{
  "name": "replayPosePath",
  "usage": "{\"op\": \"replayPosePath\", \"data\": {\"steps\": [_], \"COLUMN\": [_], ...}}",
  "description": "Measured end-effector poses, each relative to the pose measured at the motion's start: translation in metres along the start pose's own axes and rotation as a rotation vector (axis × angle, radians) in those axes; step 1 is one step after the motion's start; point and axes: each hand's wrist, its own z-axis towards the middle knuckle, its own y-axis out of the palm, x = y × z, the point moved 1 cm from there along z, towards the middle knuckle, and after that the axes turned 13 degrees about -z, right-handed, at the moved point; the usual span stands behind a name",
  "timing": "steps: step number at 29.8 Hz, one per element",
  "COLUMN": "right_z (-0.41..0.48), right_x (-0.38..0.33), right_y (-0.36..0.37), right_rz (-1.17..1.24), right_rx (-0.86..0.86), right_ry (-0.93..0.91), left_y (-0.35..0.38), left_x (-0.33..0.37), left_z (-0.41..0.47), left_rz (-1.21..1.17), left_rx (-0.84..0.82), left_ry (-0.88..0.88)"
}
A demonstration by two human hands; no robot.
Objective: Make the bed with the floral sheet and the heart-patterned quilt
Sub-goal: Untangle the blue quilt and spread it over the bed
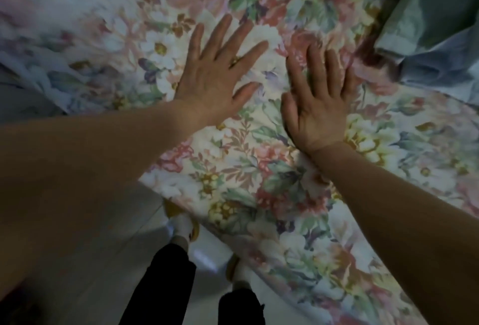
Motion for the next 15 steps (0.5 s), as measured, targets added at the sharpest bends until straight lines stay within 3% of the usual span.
{"op": "replayPosePath", "data": {"steps": [4, 9, 11, 15], "right_z": [-0.002, -0.028, -0.080, -0.196], "right_x": [0.003, -0.008, -0.038, -0.081], "right_y": [0.010, 0.001, -0.014, -0.047], "right_rz": [-0.058, 0.008, 0.063, 0.214], "right_rx": [0.095, -0.023, 0.016, -0.064], "right_ry": [-0.012, -0.104, -0.272, -0.582], "left_y": [0.008, 0.003, 0.004, 0.015], "left_x": [-0.002, 0.004, 0.005, 0.008], "left_z": [-0.001, -0.006, -0.032, -0.126], "left_rz": [-0.003, -0.002, 0.059, 0.186], "left_rx": [0.032, -0.069, -0.151, -0.370], "left_ry": [0.016, 0.017, 0.123, 0.557]}}
